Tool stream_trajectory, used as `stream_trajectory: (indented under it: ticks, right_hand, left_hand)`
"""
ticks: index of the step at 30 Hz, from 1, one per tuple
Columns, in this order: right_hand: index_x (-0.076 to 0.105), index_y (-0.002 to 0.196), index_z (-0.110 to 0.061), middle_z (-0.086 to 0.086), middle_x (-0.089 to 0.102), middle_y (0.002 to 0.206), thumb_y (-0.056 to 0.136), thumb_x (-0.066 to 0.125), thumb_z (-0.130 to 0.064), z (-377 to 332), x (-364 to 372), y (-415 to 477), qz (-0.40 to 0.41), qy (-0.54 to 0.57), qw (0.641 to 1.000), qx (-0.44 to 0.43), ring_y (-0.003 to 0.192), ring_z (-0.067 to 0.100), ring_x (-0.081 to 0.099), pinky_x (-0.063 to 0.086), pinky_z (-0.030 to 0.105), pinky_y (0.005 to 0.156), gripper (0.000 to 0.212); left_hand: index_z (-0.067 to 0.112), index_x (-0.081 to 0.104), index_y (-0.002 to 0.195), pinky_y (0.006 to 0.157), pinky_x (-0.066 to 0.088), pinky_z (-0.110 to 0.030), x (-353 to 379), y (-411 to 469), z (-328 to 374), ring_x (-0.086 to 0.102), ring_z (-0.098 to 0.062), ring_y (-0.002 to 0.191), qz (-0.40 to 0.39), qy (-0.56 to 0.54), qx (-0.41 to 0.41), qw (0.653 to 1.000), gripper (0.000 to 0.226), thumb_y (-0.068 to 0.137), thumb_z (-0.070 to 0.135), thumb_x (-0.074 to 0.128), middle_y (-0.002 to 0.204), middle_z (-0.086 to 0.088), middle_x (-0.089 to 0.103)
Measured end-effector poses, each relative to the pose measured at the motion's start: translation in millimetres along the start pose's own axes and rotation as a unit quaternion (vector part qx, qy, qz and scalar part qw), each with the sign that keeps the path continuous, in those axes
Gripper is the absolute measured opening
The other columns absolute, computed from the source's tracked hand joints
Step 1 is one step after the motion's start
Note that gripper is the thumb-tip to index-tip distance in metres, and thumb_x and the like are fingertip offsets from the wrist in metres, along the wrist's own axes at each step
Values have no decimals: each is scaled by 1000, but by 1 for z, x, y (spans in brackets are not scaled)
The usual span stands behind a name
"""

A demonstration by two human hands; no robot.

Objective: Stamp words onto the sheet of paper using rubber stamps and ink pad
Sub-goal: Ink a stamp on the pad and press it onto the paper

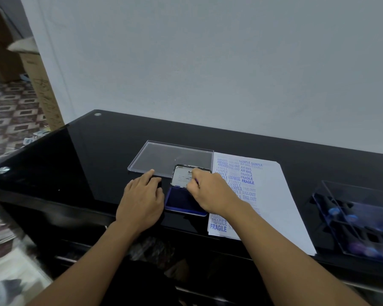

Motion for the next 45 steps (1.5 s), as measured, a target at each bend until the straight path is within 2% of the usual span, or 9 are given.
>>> stream_trajectory:
  ticks: [6,11,19,24,27,32,36,40,45]
  right_hand:
    - [31,72,-20,9,51,71,97,40,-28,-1,8,-1,12,-33,999,0,66,31,50,33,34,52,27]
    - [37,75,-18,2,47,68,97,41,-27,0,5,0,17,-14,1000,13,60,20,44,28,32,49,24]
    - [40,77,-17,0,48,68,97,40,-30,-3,3,-4,28,-25,999,21,59,16,43,28,31,50,23]
    - [44,85,-16,2,53,73,98,37,-32,-1,-3,-3,2,-44,999,20,70,25,52,37,34,58,23]
    - [46,85,-16,2,56,74,99,39,-32,2,-9,-5,-2,-6,1000,12,70,24,55,42,35,59,23]
    - [45,88,-16,3,59,76,100,44,-30,17,-39,-11,70,102,991,44,62,16,49,41,34,57,18]
    - [47,93,-12,2,58,82,98,49,-28,43,-71,-12,87,110,986,87,65,14,48,37,27,54,16]
    - [54,97,-14,1,61,91,96,52,-30,76,-103,-13,90,97,985,114,73,14,52,38,27,58,16]
    - [58,97,-13,2,63,93,94,54,-34,112,-135,-10,92,60,983,149,76,15,55,38,29,59,22]
  left_hand:
    - [17,58,129,114,28,-39,-1,1,1,40,-20,137,-2,-1,-1,1000,34,101,26,42,155,-4,38]
    - [18,58,129,114,28,-39,-2,0,2,41,-20,136,-7,-7,-7,1000,34,100,26,41,155,-3,38]
    - [18,57,131,115,28,-40,-8,1,7,38,-21,138,-15,-16,-21,1000,36,99,26,43,154,-2,38]
    - [18,55,135,115,27,-42,-14,2,11,32,-22,141,-17,-39,-41,998,38,99,25,45,154,-2,39]
    - [17,55,135,116,27,-44,-19,3,16,30,-21,143,-15,-52,-50,997,38,99,25,45,154,-2,39]
    - [18,54,138,116,26,-45,-33,7,30,29,-19,144,-1,-89,-53,995,40,99,25,47,154,1,38]
    - [20,54,137,115,27,-39,-42,11,54,27,-15,143,-2,-132,-30,991,39,98,24,50,154,5,38]
    - [19,55,135,105,25,-25,-46,23,86,32,-13,139,0,-152,19,988,37,99,23,48,148,6,43]
    - [17,54,134,102,24,-22,-41,52,130,35,-14,136,-30,-158,65,985,37,99,25,47,146,3,46]
Point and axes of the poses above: each hand's wrist, its own y-axis towards the middle knuckle, its own x-axis out of the palm, z = x × y, the point moved 1 cm from there along y, towards the middle knuckle
